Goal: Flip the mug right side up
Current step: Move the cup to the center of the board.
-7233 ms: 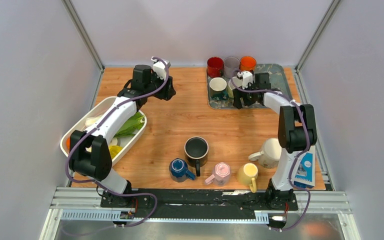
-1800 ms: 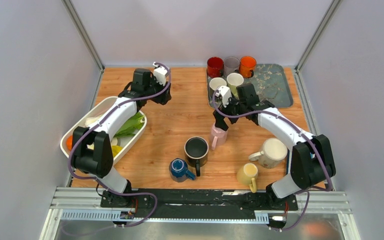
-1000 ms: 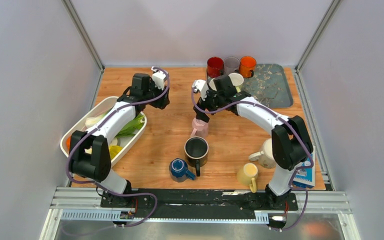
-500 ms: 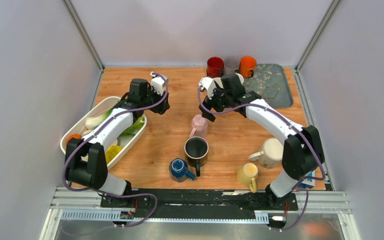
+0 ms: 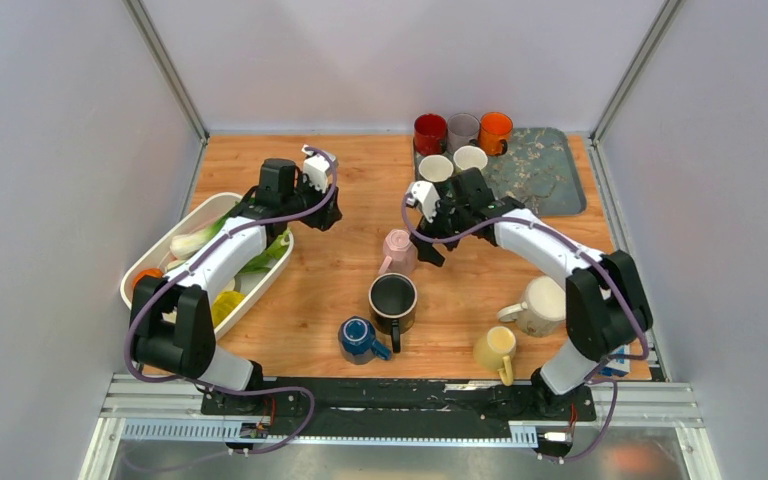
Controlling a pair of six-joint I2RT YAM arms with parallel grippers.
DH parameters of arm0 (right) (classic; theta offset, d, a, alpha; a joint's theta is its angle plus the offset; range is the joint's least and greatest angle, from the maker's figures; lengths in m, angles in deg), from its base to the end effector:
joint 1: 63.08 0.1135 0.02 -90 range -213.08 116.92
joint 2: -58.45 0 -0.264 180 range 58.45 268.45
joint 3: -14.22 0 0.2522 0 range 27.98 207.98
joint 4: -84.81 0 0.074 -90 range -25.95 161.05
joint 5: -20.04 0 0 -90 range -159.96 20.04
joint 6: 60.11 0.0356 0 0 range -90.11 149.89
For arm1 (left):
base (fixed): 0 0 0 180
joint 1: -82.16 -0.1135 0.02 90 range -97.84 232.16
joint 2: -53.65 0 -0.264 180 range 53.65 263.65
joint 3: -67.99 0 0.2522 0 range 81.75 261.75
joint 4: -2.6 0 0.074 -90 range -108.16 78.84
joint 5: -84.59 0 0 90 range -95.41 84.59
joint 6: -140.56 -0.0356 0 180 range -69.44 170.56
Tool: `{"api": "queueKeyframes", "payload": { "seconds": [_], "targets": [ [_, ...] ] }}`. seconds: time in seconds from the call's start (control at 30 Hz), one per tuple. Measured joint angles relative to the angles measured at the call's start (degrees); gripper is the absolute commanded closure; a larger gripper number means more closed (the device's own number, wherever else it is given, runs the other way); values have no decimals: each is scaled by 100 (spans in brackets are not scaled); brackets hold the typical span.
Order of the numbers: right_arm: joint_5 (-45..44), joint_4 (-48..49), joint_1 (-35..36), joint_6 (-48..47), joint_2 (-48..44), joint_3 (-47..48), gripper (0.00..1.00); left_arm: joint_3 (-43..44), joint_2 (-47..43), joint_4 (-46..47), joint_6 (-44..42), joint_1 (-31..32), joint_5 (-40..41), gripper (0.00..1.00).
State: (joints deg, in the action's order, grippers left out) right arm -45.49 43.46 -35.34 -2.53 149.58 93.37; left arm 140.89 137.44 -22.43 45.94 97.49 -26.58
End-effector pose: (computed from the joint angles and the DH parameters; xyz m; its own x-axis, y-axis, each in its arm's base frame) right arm 0.2900 0.1692 0.2398 -0.2548 -0.6853 -0.6822 -0.9230 0.3827 -0.0397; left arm 0.3109 -0.0986 0.2654 -0.5214 0.2208 -0.8243 0.5724 0.8068 -0.1459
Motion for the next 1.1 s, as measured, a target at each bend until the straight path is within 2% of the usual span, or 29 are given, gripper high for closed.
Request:
{"api": "queueKeyframes", "payload": {
  "seconds": [0.13,0.27,0.5,0.6,0.8,1.1],
  "targets": [
    [-44,61,70,114,710,640,3,-4,-20,-2,-2,0,22,46],
    [-765,468,90,179,1213,1064,3,-35,-168,-2,-26,0,59,46],
    [-1556,841,-264,378,1530,1574,3,-92,-304,76,-39,0,79,46],
    [-1480,863,-356,612,1528,1668,1,-125,-304,83,-24,0,94,46],
    [-557,710,-92,728,1294,1403,1,-125,-293,-33,-103,0,0,45],
    [-273,437,120,422,529,890,1,-361,-44,151,-715,52,-970,46]
  ]
}}
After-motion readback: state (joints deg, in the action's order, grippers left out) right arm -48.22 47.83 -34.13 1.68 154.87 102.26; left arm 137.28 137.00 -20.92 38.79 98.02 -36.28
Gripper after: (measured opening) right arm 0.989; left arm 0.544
